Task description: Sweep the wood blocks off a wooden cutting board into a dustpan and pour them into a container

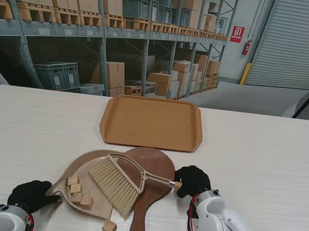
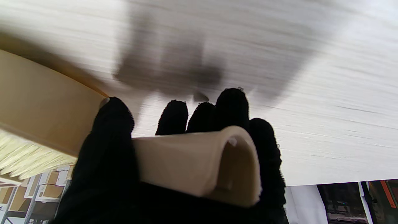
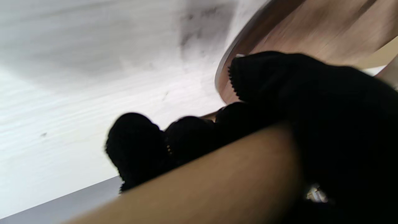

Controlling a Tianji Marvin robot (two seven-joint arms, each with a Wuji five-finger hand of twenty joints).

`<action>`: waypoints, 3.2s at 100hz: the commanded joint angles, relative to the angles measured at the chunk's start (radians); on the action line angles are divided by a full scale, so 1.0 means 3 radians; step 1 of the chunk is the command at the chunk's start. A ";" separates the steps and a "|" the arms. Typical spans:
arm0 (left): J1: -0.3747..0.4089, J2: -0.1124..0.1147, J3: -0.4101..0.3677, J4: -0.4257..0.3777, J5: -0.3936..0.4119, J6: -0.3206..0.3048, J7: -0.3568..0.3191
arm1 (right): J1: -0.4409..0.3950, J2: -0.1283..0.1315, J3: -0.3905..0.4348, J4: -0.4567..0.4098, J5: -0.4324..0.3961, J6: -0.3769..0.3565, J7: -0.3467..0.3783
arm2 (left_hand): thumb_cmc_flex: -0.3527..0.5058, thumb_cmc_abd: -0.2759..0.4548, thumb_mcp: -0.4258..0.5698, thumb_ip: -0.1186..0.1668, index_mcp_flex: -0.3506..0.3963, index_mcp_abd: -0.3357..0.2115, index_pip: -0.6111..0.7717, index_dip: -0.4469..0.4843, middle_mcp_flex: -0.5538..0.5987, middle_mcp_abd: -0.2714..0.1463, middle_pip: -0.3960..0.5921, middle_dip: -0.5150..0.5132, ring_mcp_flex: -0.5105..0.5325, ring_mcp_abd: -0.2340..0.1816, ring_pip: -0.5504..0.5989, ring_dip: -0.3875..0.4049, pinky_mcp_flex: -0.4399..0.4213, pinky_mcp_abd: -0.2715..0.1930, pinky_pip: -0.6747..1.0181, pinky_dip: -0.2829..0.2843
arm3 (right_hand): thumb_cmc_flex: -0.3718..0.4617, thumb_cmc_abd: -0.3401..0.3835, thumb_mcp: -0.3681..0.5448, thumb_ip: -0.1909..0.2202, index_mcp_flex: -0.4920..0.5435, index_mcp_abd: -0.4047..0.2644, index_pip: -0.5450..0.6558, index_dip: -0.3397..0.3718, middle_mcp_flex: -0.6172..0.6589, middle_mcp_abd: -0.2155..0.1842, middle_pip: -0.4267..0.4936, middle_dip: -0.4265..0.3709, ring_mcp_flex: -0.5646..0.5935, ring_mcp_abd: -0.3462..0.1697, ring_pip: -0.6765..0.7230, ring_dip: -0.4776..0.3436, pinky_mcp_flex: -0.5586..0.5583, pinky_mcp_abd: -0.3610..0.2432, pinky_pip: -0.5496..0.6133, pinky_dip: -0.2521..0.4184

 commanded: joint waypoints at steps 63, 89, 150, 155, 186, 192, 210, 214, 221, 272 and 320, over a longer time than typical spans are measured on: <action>0.0093 -0.0007 -0.0071 -0.0085 0.0042 0.0110 -0.0132 | -0.0312 0.0079 0.0817 -0.0250 0.0111 -0.0906 0.0261 | 0.0449 0.0571 0.0201 0.0017 -0.0021 -0.0136 0.0129 0.0160 -0.0176 -0.0912 0.5189 0.0099 -0.0055 -0.0683 0.0121 0.0107 -0.0201 -0.0119 0.0132 0.0080 | 0.0460 0.0393 0.1443 0.0204 0.0540 -0.0663 0.0467 0.0102 0.0254 -0.0144 0.0165 0.0117 0.0137 -0.0198 0.0215 0.0132 0.0124 0.0026 0.0383 0.0117; 0.0092 -0.0005 -0.0074 -0.0084 0.0049 0.0107 -0.0143 | -0.0347 0.0151 0.0999 -0.0226 0.0398 -0.1458 0.0705 | 0.0442 0.0572 0.0199 0.0018 -0.0020 -0.0143 0.0129 0.0160 -0.0176 -0.0912 0.5190 0.0096 -0.0058 -0.0684 0.0119 0.0104 -0.0201 -0.0119 0.0130 0.0085 | 0.0505 0.0420 0.1444 0.0330 0.0559 -0.0661 0.0594 0.0115 0.0257 -0.0136 0.0313 0.0134 0.0134 -0.0238 0.0308 0.0215 0.0165 0.0008 0.0416 0.0179; 0.0084 -0.0004 -0.0069 -0.0074 0.0048 0.0111 -0.0149 | -0.0067 0.0322 0.0962 0.0112 0.0451 -0.2242 0.1337 | 0.0439 0.0570 0.0201 0.0018 -0.0022 -0.0145 0.0132 0.0156 -0.0177 -0.0914 0.5191 0.0091 -0.0065 -0.0682 0.0112 0.0100 -0.0201 -0.0122 0.0124 0.0093 | 0.0512 0.0301 0.1444 0.0831 0.0579 -0.0696 0.0836 0.0107 0.0253 -0.0144 0.0654 0.0161 0.0120 -0.0385 0.0515 0.0379 0.0217 -0.0150 0.0448 0.0348; 0.0084 -0.0003 -0.0067 -0.0073 0.0047 0.0112 -0.0150 | -0.0042 0.0328 0.0946 0.0144 0.0479 -0.2281 0.1362 | 0.0438 0.0572 0.0201 0.0018 -0.0024 -0.0147 0.0131 0.0156 -0.0177 -0.0914 0.5192 0.0091 -0.0066 -0.0685 0.0112 0.0100 -0.0201 -0.0122 0.0123 0.0093 | 0.0524 0.0321 0.1444 0.0858 0.0584 -0.0692 0.0854 0.0104 0.0253 -0.0137 0.0682 0.0166 0.0120 -0.0390 0.0527 0.0387 0.0219 -0.0148 0.0453 0.0360; 0.0076 -0.0001 -0.0064 -0.0068 0.0046 0.0110 -0.0163 | 0.0094 0.0381 0.0848 0.0264 0.0376 -0.2538 0.1470 | 0.0437 0.0571 0.0201 0.0018 -0.0027 -0.0152 0.0133 0.0155 -0.0181 -0.0916 0.5190 0.0089 -0.0066 -0.0684 0.0110 0.0099 -0.0202 -0.0127 0.0120 0.0094 | 0.0468 0.0928 0.0745 0.2372 0.0580 -0.0749 0.0938 0.0054 0.0245 -0.0167 0.0830 0.0152 0.0110 -0.0489 0.0634 0.0489 0.0210 -0.0389 0.0535 0.0511; 0.0075 -0.0001 -0.0064 -0.0067 0.0046 0.0108 -0.0164 | 0.0117 0.0390 0.0825 0.0278 0.0361 -0.2553 0.1493 | 0.0437 0.0570 0.0200 0.0017 -0.0027 -0.0152 0.0134 0.0154 -0.0181 -0.0916 0.5190 0.0089 -0.0064 -0.0683 0.0109 0.0099 -0.0202 -0.0127 0.0120 0.0094 | 0.0444 0.1016 0.0686 0.2538 0.0579 -0.0757 0.0941 0.0049 0.0244 -0.0169 0.0841 0.0147 0.0111 -0.0498 0.0648 0.0508 0.0206 -0.0496 0.0579 0.0574; 0.0072 0.0000 -0.0061 -0.0064 0.0044 0.0109 -0.0171 | 0.0190 0.0401 0.0740 0.0344 0.0265 -0.2588 0.1496 | 0.0436 0.0572 0.0200 0.0017 -0.0029 -0.0152 0.0133 0.0153 -0.0181 -0.0916 0.5190 0.0089 -0.0068 -0.0683 0.0107 0.0099 -0.0203 -0.0129 0.0118 0.0094 | 0.0494 0.0902 0.0651 0.2443 0.0573 -0.0751 0.0896 0.0024 0.0239 -0.0155 0.0782 0.0131 0.0110 -0.0453 0.0620 0.0494 0.0208 -0.0460 0.0556 0.0571; 0.0071 0.0001 -0.0061 -0.0064 0.0044 0.0109 -0.0172 | 0.0202 0.0400 0.0721 0.0357 0.0229 -0.2586 0.1478 | 0.0439 0.0570 0.0201 0.0018 -0.0029 -0.0152 0.0132 0.0152 -0.0181 -0.0916 0.5190 0.0089 -0.0071 -0.0681 0.0106 0.0099 -0.0205 -0.0130 0.0117 0.0094 | 0.0494 0.0821 0.0710 0.2309 0.0572 -0.0752 0.0874 0.0014 0.0243 -0.0153 0.0748 0.0145 0.0111 -0.0445 0.0605 0.0492 0.0212 -0.0444 0.0548 0.0569; 0.0068 0.0001 -0.0060 -0.0062 0.0044 0.0106 -0.0175 | 0.0213 0.0395 0.0694 0.0366 0.0131 -0.2562 0.1426 | 0.0437 0.0573 0.0201 0.0017 -0.0030 -0.0154 0.0132 0.0152 -0.0184 -0.0916 0.5189 0.0089 -0.0074 -0.0679 0.0105 0.0099 -0.0206 -0.0131 0.0115 0.0093 | 0.0487 0.0796 0.0734 0.2261 0.0569 -0.0751 0.0858 0.0007 0.0245 -0.0151 0.0731 0.0141 0.0112 -0.0441 0.0598 0.0489 0.0211 -0.0439 0.0541 0.0565; 0.0056 0.0005 -0.0057 -0.0053 0.0043 0.0101 -0.0195 | 0.0265 0.0370 0.0520 0.0296 -0.0372 -0.2121 0.1214 | 0.0434 0.0579 0.0198 0.0017 -0.0040 -0.0157 0.0131 0.0150 -0.0201 -0.0910 0.5181 0.0089 -0.0091 -0.0676 0.0089 0.0098 -0.0225 -0.0134 0.0095 0.0086 | 0.0471 0.0714 0.0777 0.2113 0.0561 -0.0751 0.0781 -0.0031 0.0245 -0.0136 0.0634 0.0117 0.0115 -0.0377 0.0502 0.0442 0.0205 -0.0343 0.0462 0.0497; 0.0046 0.0007 -0.0054 -0.0042 0.0047 0.0091 -0.0198 | 0.0232 0.0317 0.0346 0.0229 -0.0536 -0.1646 0.0938 | 0.0434 0.0581 0.0198 0.0017 -0.0040 -0.0161 0.0131 0.0148 -0.0200 -0.0911 0.5181 0.0089 -0.0094 -0.0672 0.0084 0.0100 -0.0235 -0.0138 0.0088 0.0084 | 0.0438 0.0522 0.1043 0.1557 0.0554 -0.0756 0.0703 -0.0055 0.0245 -0.0138 0.0528 0.0115 0.0118 -0.0361 0.0401 0.0396 0.0185 -0.0281 0.0403 0.0465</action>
